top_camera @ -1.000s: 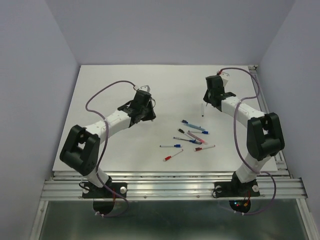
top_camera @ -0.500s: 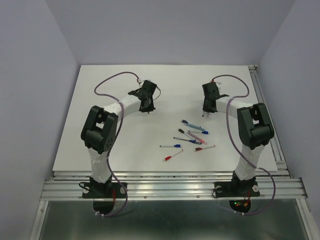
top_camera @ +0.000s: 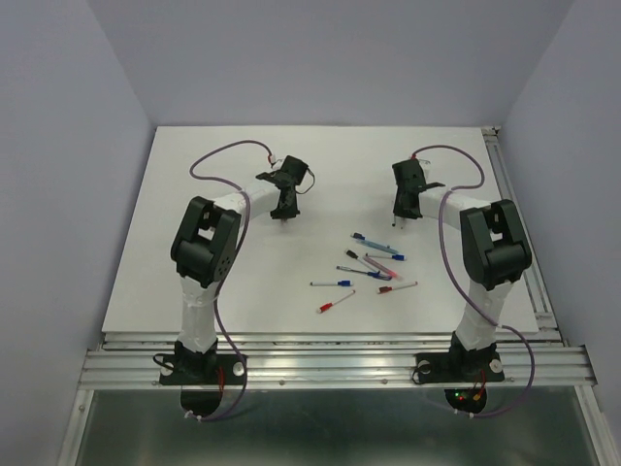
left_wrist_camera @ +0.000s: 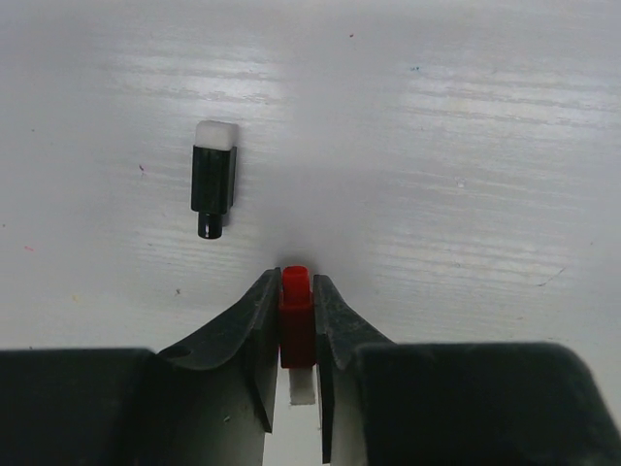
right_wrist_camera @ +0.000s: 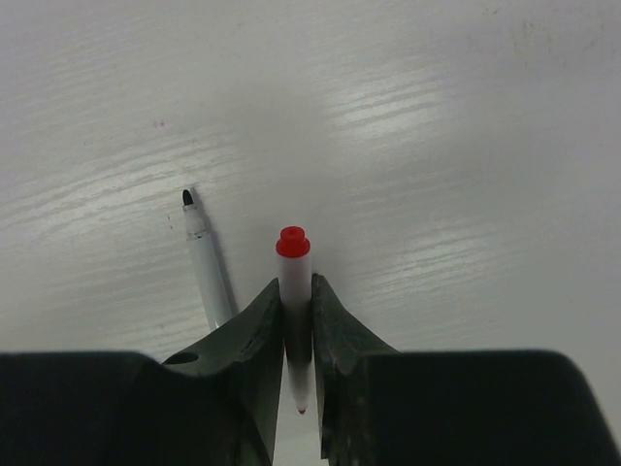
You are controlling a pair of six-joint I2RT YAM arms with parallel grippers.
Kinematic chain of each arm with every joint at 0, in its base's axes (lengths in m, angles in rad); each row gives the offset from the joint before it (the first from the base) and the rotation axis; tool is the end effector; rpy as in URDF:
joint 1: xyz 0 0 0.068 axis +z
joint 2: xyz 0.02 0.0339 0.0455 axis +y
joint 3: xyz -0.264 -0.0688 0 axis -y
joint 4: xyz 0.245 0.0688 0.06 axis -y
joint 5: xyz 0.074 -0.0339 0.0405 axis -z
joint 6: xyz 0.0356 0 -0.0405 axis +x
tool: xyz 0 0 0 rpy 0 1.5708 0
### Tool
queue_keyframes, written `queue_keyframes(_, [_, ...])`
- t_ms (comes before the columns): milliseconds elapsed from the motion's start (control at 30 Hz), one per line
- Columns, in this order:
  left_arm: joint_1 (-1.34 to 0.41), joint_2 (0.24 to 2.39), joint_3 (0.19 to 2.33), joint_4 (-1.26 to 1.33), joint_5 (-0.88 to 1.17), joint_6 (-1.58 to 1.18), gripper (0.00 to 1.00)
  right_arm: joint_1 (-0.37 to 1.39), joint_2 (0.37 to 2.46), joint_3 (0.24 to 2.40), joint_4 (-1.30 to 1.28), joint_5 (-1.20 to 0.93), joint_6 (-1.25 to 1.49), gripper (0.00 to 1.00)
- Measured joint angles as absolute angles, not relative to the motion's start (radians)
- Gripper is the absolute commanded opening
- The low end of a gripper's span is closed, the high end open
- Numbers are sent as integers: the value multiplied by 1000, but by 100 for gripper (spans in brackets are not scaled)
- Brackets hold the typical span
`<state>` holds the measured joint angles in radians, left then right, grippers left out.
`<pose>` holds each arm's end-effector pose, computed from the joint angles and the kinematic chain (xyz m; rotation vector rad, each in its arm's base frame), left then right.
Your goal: Open the pen caps
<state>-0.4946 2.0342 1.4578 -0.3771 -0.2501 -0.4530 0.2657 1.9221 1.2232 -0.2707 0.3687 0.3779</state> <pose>0.3905 -0.2006 0.1780 -0.0478 2.4832 -0.0834 0.3871 0.0920 0.1613 0.2792 2.4423 -0.1935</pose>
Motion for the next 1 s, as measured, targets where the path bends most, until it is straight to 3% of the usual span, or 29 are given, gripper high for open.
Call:
queue_keyframes(333, [-493, 2062, 1489, -420, -295, -453, 47, 266, 1919, 1235, -321, 369, 408, 31])
queue_keyframes(667, [-496, 2046, 1488, -442, -296, -450, 64, 266, 1847, 1235, -406, 373, 424, 33])
queue_keyframes(767, [-504, 1995, 1483, -448, -290, -449, 76, 266, 1773, 1235, -436, 373, 434, 47])
queue_keyframes(833, [-510, 1937, 1470, -445, -282, -449, 94, 266, 1711, 1235, -449, 367, 439, 68])
queue_keyframes(867, [-515, 1880, 1449, -439, -271, -448, 97, 266, 1659, 1235, -455, 358, 442, 75])
queue_keyframes(933, [-519, 1788, 1417, -434, -250, -450, 99, 266, 1569, 1235, -460, 346, 451, 100])
queue_keyframes(1000, [-523, 1683, 1380, -415, -230, -450, 99, 266, 1490, 1234, -459, 335, 459, 100])
